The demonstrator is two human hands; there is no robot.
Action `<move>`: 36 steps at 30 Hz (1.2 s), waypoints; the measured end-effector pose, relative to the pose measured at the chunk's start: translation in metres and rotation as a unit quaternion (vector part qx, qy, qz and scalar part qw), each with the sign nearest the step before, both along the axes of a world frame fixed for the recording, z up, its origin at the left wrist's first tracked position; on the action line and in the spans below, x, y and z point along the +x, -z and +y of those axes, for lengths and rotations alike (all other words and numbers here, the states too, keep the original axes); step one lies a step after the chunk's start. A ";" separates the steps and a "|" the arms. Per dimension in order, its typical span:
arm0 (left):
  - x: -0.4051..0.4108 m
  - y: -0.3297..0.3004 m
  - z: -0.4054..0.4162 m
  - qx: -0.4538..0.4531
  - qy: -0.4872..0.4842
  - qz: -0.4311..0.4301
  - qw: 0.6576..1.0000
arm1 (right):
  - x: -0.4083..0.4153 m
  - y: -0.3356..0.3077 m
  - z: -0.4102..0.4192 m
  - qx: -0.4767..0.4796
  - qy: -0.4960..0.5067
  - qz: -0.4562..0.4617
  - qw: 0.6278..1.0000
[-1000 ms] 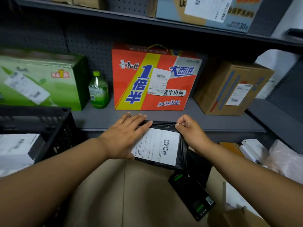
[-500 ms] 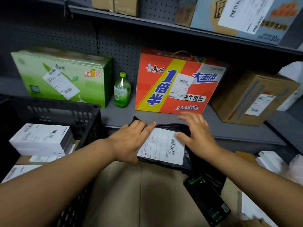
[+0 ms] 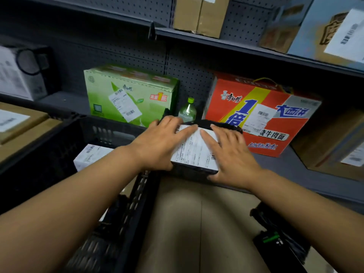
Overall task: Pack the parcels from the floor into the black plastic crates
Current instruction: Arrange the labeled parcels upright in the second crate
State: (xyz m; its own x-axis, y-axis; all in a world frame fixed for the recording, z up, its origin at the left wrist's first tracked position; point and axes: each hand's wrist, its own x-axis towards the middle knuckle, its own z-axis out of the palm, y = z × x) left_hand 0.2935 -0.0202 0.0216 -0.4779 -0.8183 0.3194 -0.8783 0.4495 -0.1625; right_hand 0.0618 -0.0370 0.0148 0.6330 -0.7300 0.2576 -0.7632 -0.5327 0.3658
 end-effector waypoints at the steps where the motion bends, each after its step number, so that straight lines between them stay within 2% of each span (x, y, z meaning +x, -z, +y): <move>1: 0.013 -0.003 0.000 -0.012 -0.015 0.002 1.000 | 0.014 -0.004 -0.003 -0.017 -0.001 -0.010 1.000; 5: 0.074 -0.017 0.007 -0.040 -0.082 0.012 0.996 | 0.080 -0.016 -0.016 -0.070 -0.030 -0.035 0.996; 9: 0.143 -0.015 0.021 -0.031 -0.154 0.071 0.985 | 0.154 -0.021 -0.018 -0.071 -0.061 -0.029 0.995; 13: 0.210 0.016 0.035 -0.018 -0.253 0.095 0.963 | 0.216 -0.006 -0.012 -0.012 -0.062 -0.009 0.998; 17: 0.265 0.054 0.059 0.103 -0.345 0.071 0.930 | 0.257 0.026 -0.003 0.082 -0.046 0.012 0.996; 21: 0.293 0.083 0.077 0.192 -0.361 0.044 0.911 | 0.284 0.069 0.009 0.160 -0.039 0.055 0.985; 26: 0.301 0.089 0.076 0.194 -0.341 0.066 0.917 | 0.304 0.121 0.021 0.281 -0.011 0.098 0.955; 29: 0.302 0.092 0.077 0.182 -0.341 0.056 0.921 | 0.311 0.143 0.020 0.306 -0.006 0.120 0.945; 36: 0.300 0.094 0.076 0.157 -0.352 0.025 0.922 | 0.326 0.167 0.011 0.321 0.013 0.086 0.943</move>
